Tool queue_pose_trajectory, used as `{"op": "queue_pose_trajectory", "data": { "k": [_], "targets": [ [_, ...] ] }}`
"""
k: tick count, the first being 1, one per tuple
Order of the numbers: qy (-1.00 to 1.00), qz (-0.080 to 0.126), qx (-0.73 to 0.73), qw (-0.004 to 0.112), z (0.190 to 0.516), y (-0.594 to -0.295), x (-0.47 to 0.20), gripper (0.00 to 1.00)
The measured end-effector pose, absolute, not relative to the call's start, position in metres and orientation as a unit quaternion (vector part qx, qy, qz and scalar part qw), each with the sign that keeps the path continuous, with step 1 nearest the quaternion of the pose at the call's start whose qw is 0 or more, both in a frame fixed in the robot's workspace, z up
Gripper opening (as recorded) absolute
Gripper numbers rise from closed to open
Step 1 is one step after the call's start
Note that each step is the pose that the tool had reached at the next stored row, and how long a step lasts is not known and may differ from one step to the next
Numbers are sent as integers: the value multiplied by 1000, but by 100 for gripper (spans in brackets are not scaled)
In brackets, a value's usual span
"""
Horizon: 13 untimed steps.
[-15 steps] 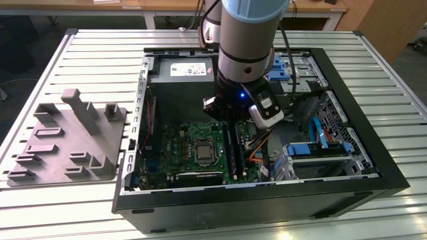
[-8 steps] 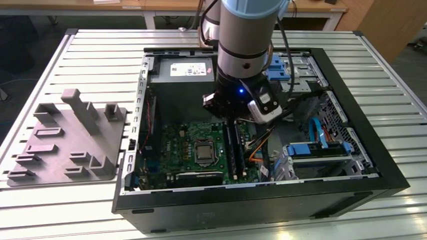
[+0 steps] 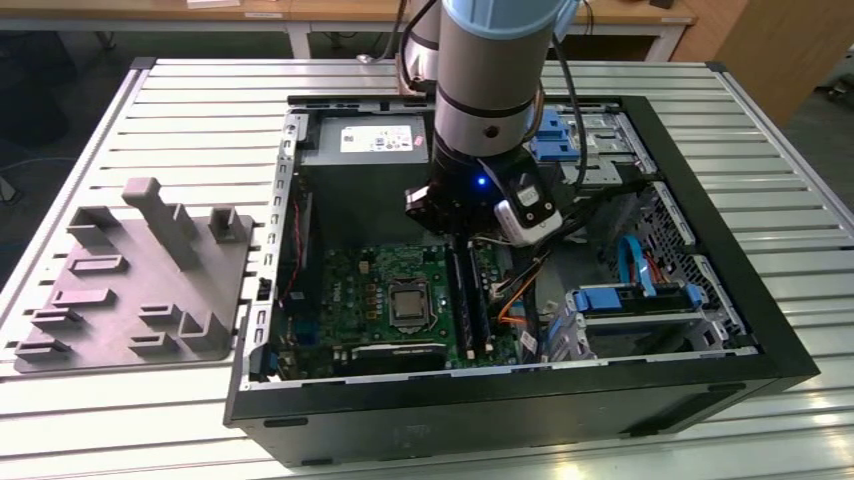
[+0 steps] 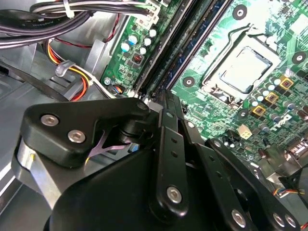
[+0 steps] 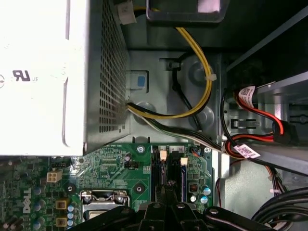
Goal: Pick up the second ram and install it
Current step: 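Press down the second ram until it locks into place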
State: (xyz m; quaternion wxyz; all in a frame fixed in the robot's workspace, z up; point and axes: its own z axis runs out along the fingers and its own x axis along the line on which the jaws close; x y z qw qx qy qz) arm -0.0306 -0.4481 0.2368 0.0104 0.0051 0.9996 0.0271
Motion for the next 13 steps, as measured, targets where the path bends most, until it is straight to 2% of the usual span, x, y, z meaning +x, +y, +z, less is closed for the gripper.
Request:
{"op": "queue_pose_trajectory", "data": {
  "k": [13],
  "targets": [
    [1000,27,5,11,228,-444,-31,10]
  ]
}}
